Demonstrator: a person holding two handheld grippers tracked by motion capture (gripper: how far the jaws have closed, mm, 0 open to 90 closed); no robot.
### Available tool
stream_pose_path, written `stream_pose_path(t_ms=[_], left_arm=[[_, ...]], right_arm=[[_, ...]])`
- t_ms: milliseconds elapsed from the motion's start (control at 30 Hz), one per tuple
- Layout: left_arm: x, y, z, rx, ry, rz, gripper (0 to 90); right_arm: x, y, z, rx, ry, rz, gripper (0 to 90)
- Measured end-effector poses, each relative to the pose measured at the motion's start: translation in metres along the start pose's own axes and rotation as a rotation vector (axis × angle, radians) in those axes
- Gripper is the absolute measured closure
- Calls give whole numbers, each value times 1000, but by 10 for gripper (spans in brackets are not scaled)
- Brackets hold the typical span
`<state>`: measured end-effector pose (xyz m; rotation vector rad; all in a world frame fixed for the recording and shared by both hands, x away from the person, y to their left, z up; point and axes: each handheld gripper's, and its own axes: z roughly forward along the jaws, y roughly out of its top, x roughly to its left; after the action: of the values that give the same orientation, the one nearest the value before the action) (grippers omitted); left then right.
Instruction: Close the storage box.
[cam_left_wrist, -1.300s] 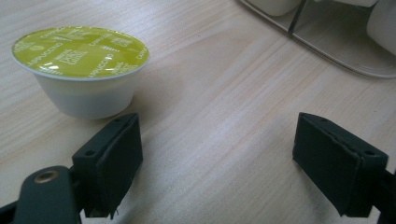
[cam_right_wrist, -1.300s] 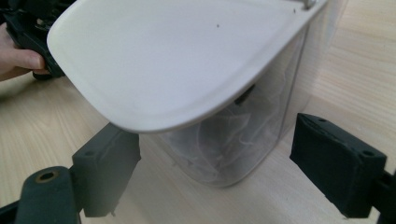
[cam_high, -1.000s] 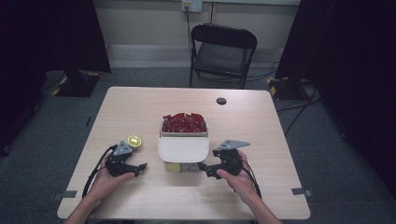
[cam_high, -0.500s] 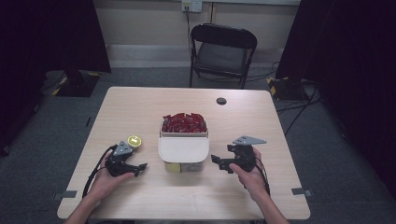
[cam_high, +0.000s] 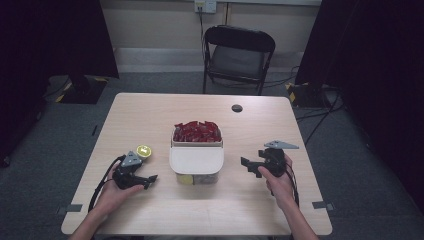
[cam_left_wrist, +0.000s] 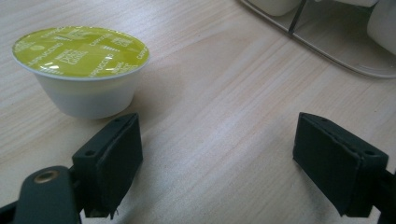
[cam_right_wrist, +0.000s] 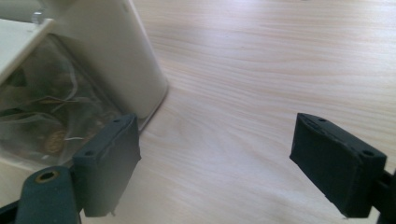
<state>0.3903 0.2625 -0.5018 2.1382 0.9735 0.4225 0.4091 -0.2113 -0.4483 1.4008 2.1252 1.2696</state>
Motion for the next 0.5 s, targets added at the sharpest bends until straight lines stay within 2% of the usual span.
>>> stream_pose_path(t_ms=[233, 367, 500], left_arm=[[1, -1, -1, -1, 3, 3, 153], [2, -1, -1, -1, 2, -6, 153], [3, -2, -2, 2, 5, -5, 153]], right_arm=[[-23, -7, 4, 11, -75, 16, 149], [-34, -17, 8, 62, -135, -7, 146], [-44, -25, 12, 99, -177, -1, 147]])
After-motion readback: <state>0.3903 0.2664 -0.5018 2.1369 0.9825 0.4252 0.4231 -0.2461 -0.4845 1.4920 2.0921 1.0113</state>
